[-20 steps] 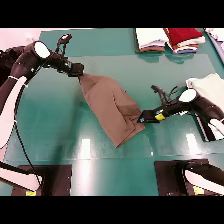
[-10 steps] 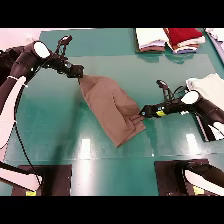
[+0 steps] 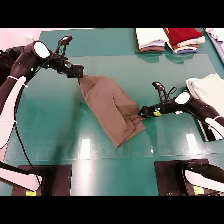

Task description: Fold the shirts.

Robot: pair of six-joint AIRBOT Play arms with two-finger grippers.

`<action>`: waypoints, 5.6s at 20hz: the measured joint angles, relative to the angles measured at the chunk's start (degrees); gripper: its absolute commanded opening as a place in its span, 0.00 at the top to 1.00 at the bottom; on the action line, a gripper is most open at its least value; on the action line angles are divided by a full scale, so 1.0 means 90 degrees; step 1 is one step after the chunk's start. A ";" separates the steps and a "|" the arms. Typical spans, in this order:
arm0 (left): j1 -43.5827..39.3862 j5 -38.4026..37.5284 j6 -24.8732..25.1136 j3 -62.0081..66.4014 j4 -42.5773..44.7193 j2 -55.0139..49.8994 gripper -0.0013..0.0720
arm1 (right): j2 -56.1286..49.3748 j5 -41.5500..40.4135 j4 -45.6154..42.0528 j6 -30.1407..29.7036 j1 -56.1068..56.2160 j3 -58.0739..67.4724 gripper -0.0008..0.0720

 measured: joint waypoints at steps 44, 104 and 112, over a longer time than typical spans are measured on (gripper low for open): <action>0.0000 0.0204 0.0061 0.0155 0.0250 0.3531 0.95 | 0.1234 0.1392 0.0024 -0.0107 -0.0017 0.3713 0.96; 0.0352 0.1013 0.1256 -0.3334 -0.1270 0.1698 0.95 | 0.0872 0.2174 -0.1248 0.1207 -0.0741 0.2579 0.54; 0.0367 0.0420 0.1197 -0.3334 -0.0328 0.2222 0.95 | 0.0668 0.2283 -0.1180 0.1173 -0.1785 0.1858 0.26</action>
